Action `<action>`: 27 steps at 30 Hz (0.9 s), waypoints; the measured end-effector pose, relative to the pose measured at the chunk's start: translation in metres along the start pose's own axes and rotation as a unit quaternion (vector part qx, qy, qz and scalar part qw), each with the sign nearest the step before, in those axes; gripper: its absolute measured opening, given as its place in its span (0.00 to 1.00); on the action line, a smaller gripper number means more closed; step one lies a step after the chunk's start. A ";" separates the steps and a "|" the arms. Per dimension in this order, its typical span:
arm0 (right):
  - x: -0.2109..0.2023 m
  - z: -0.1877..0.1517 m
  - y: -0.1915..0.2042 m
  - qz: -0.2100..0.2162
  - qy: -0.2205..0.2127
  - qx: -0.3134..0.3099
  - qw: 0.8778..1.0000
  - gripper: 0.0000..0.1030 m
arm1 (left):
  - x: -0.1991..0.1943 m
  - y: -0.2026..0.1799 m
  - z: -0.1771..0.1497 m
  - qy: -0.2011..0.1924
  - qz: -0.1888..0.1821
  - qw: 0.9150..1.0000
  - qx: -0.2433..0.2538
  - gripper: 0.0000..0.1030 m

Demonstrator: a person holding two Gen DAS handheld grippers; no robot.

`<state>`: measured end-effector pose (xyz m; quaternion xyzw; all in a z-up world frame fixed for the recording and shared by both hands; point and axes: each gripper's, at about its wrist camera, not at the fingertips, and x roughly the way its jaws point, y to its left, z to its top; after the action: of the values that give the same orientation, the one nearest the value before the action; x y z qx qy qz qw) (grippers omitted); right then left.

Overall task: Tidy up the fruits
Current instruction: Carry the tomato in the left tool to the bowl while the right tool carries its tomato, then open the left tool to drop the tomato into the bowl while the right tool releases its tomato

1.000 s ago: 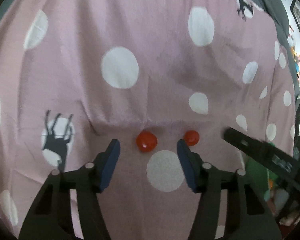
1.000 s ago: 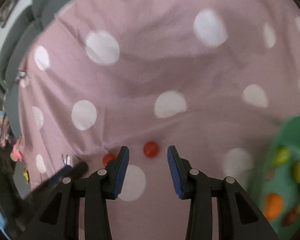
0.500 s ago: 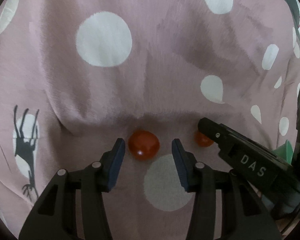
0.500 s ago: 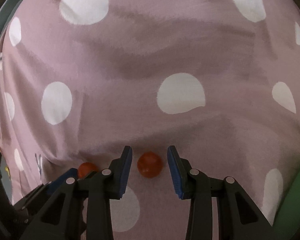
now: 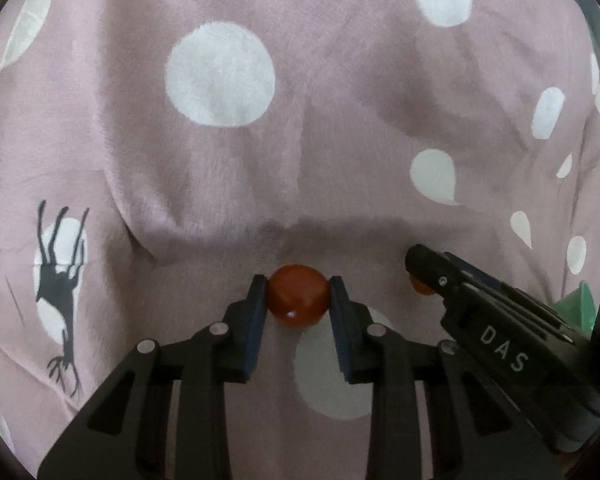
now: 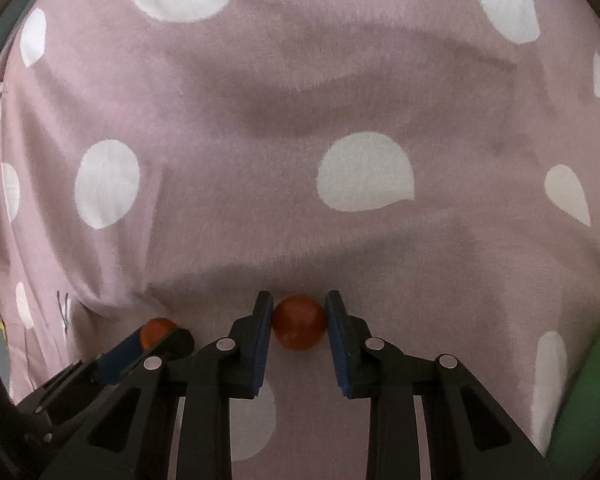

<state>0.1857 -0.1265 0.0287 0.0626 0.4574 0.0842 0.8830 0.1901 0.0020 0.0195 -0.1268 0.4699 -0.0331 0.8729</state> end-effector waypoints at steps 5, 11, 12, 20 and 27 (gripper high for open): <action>-0.052 -0.002 -0.008 0.015 -0.038 0.008 0.999 0.29 | -0.043 -0.017 -0.008 -0.035 0.003 0.999 0.028 0.29; -0.130 -0.017 -0.036 -0.006 -0.116 0.032 0.993 0.29 | -0.108 -0.043 -0.034 -0.078 -0.034 0.995 0.056 0.30; -0.146 -0.023 -0.044 -0.016 -0.133 0.033 0.990 0.28 | -0.116 -0.049 -0.038 -0.084 -0.037 0.994 0.065 0.30; -0.205 -0.062 -0.100 -0.111 -0.197 0.050 0.973 0.28 | -0.147 -0.111 -0.070 -0.126 -0.082 0.983 0.108 0.30; -0.227 -0.071 -0.152 -0.107 -0.197 0.080 0.971 0.29 | -0.132 -0.179 -0.097 -0.110 -0.099 0.975 0.168 0.30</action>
<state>0.0133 -0.3193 0.1404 0.0991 0.2834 -0.0619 0.9519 0.0477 -0.1657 0.1208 -0.0274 0.3436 -0.1834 0.9206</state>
